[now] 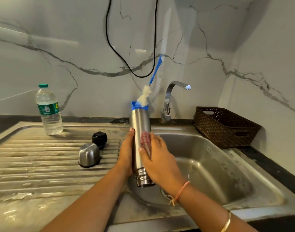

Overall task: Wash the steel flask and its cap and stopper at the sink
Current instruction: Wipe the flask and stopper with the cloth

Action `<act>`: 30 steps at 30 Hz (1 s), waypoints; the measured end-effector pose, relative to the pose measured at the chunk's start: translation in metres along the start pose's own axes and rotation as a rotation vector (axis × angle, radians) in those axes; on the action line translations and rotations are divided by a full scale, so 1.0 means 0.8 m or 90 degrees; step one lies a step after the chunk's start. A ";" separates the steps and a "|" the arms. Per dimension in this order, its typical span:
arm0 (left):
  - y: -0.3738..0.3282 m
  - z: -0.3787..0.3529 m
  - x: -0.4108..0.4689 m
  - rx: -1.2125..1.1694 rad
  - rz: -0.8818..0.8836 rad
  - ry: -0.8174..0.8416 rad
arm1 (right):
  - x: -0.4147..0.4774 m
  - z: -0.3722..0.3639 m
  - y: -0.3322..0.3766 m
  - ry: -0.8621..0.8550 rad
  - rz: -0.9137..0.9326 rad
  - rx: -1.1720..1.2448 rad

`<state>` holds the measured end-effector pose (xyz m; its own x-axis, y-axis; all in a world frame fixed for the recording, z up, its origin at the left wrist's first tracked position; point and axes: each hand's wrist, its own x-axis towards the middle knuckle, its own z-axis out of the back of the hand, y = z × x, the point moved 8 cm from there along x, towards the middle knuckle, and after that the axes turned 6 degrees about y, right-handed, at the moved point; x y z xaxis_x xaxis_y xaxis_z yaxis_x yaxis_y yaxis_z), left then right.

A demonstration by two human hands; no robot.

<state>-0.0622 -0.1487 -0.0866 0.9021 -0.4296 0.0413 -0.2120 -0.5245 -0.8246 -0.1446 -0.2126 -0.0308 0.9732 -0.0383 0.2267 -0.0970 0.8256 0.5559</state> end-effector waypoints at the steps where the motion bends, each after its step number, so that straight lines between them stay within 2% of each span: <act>1: 0.003 -0.007 0.000 0.004 0.002 0.031 | 0.000 0.005 0.010 -0.025 0.029 -0.072; 3: 0.006 -0.020 -0.004 0.004 0.012 0.083 | 0.012 0.024 0.023 -0.076 0.066 -0.129; 5: 0.009 -0.033 -0.011 -0.006 0.041 0.126 | 0.036 0.051 0.026 -0.100 0.077 -0.073; 9: 0.008 -0.042 -0.013 -0.030 0.062 0.142 | 0.083 0.098 0.010 -0.128 0.041 0.267; 11: 0.004 -0.040 -0.011 -0.057 0.056 0.135 | 0.102 0.088 -0.014 -0.074 -0.032 0.480; 13: 0.006 -0.033 -0.010 -0.065 0.051 0.099 | 0.106 0.061 -0.034 -0.008 -0.097 0.616; 15: 0.013 -0.028 -0.010 -0.081 0.062 0.062 | 0.097 0.036 -0.044 0.024 -0.122 0.577; 20: 0.010 -0.007 -0.007 -0.140 0.080 -0.002 | 0.055 -0.003 -0.050 0.071 -0.124 0.333; 23: 0.007 0.008 -0.005 -0.101 0.090 -0.039 | 0.031 -0.005 -0.038 0.059 -0.085 0.226; 28: 0.012 -0.017 -0.006 -0.022 0.089 0.046 | 0.028 0.025 0.014 -0.067 0.091 -0.082; 30: 0.017 -0.029 -0.010 -0.013 0.101 0.097 | 0.048 0.047 0.023 -0.123 0.118 -0.115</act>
<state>-0.0809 -0.1697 -0.0851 0.7903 -0.6127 -0.0020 -0.3558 -0.4562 -0.8157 -0.1169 -0.2204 0.0182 0.8829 0.0300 0.4687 -0.2139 0.9141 0.3444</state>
